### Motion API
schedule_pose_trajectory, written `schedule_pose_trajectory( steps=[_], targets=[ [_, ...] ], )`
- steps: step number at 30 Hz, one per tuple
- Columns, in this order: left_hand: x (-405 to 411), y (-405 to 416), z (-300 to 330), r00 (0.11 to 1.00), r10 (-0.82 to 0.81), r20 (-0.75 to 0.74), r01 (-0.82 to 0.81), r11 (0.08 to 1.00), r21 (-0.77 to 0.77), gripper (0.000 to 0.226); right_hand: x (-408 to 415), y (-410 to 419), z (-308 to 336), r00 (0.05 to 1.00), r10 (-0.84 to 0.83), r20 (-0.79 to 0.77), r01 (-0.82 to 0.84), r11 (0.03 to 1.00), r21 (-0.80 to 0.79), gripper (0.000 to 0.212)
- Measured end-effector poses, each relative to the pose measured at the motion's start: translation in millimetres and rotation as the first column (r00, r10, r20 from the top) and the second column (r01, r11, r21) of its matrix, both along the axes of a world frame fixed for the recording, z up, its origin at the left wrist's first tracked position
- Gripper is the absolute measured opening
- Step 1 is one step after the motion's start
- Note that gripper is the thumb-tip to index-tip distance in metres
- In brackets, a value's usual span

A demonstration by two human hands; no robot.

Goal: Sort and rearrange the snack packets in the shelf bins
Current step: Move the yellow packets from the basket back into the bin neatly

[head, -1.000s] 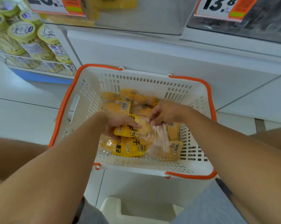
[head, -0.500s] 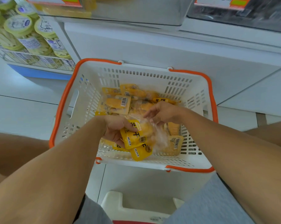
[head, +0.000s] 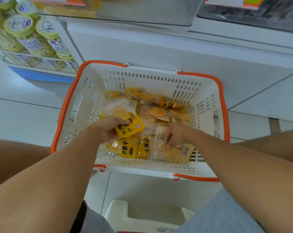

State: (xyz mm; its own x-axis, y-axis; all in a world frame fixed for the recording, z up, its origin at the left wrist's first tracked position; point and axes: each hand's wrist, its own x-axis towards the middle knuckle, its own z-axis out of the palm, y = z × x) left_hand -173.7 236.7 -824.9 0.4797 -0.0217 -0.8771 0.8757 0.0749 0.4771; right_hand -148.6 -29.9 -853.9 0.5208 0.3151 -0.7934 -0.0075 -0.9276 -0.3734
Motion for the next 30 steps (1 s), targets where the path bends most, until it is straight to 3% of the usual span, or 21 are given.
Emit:
schedule_pose_trajectory(
  steps=[2,5,8,11,13,17,20,23,27,30],
  targets=[
    [0,-6,-3,0.998,0.046,0.033,-0.047,0.998,0.037,0.027,19,-5,13,0.981,-0.173,-0.086,0.180,0.981,0.076,0.013],
    [2,-17,1,0.995,-0.012,0.096,-0.001,0.990,0.138,0.023,51,-13,51,0.913,-0.319,-0.253,0.371,0.907,0.199,0.006],
    [6,-23,8,0.988,-0.075,0.134,0.059,0.991,0.117,0.023,69,-10,85,0.849,-0.405,-0.341,0.511,0.793,0.331,0.019],
    [20,-28,23,0.978,-0.035,0.205,0.015,0.995,0.100,0.023,76,3,113,0.843,-0.493,-0.216,0.535,0.722,0.439,0.019],
    [31,-34,36,0.959,-0.017,0.282,-0.016,0.994,0.112,0.024,79,16,130,0.840,-0.543,0.013,0.461,0.726,0.511,0.015],
    [48,-45,69,0.916,0.109,0.386,-0.116,0.993,-0.004,0.045,71,57,160,0.678,-0.590,0.439,0.224,0.734,0.641,0.012],
    [51,-52,98,0.882,0.178,0.436,-0.103,0.976,-0.190,0.030,58,73,169,0.696,-0.578,0.426,0.181,0.716,0.675,0.020],
    [47,-49,113,0.870,0.316,0.379,-0.167,0.911,-0.377,0.041,57,68,171,0.745,-0.515,0.423,0.154,0.751,0.642,0.014],
    [41,-41,129,0.851,0.379,0.363,-0.123,0.817,-0.563,0.103,57,67,183,0.678,-0.574,0.459,0.165,0.727,0.666,0.037],
    [36,-40,153,0.813,0.304,0.497,-0.017,0.865,-0.501,0.103,54,75,195,0.664,-0.646,0.378,0.288,0.687,0.667,0.065]
  ],
)
